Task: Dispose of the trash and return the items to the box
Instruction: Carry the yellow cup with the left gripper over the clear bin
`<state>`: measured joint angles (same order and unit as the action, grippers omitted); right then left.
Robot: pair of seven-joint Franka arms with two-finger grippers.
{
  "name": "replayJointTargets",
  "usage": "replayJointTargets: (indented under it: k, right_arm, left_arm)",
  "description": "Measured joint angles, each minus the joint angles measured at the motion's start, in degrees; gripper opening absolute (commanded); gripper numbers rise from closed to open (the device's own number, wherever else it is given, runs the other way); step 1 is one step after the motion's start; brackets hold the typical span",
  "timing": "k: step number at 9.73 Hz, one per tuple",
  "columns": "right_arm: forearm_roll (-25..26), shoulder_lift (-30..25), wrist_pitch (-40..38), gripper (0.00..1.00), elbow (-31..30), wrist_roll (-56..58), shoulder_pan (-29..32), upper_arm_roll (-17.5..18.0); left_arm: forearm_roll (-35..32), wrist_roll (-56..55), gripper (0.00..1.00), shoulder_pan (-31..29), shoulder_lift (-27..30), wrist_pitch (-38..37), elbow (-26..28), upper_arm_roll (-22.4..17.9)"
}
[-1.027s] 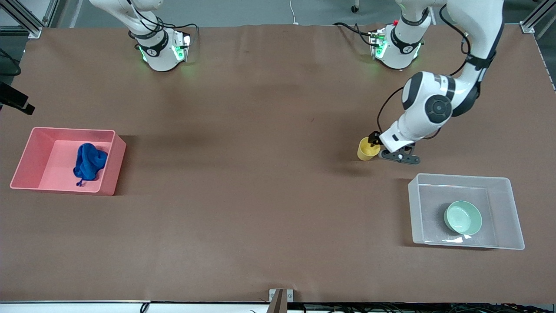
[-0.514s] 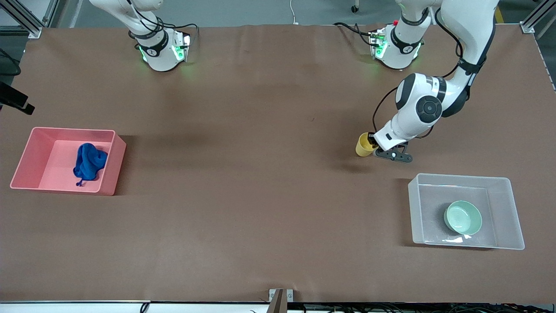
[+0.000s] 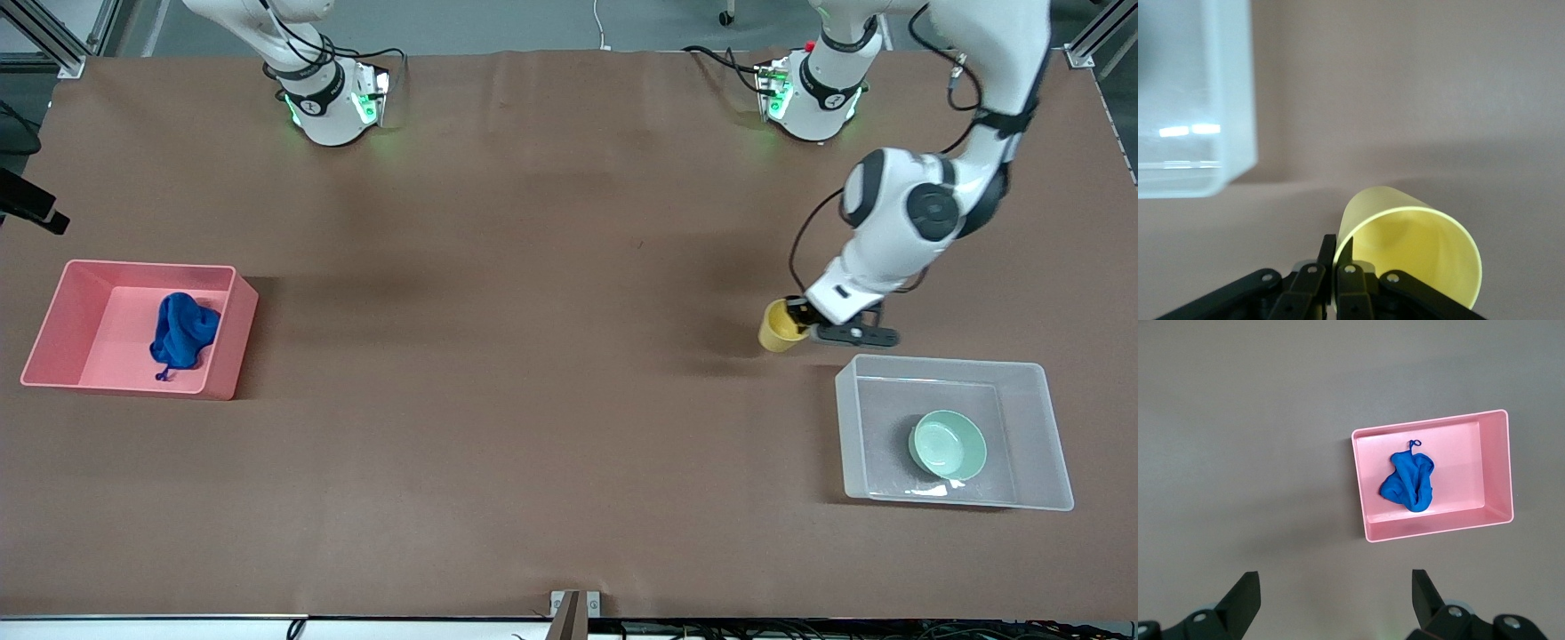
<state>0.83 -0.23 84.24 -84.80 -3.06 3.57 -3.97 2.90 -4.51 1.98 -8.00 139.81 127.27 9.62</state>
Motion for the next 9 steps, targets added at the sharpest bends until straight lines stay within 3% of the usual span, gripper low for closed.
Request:
replayJointTargets:
  k: [3,5,9]
  right_arm:
    - [0.0,0.0,0.0,1.00,0.0,0.0,0.0,0.0]
    - [0.0,0.0,0.0,1.00,0.0,0.0,0.0,-0.1]
    - [0.0,0.0,0.0,1.00,0.0,0.0,0.1,-0.2]
  left_arm:
    - [-0.1,0.5,0.00,0.3,1.9,-18.7,-15.8,-4.4]
    - [-0.2,4.4,0.00,0.1,0.1,-20.8,-22.1,-10.0]
    - [-0.2,15.0,0.01,-0.1,-10.8,-21.3,-31.6,-19.4]
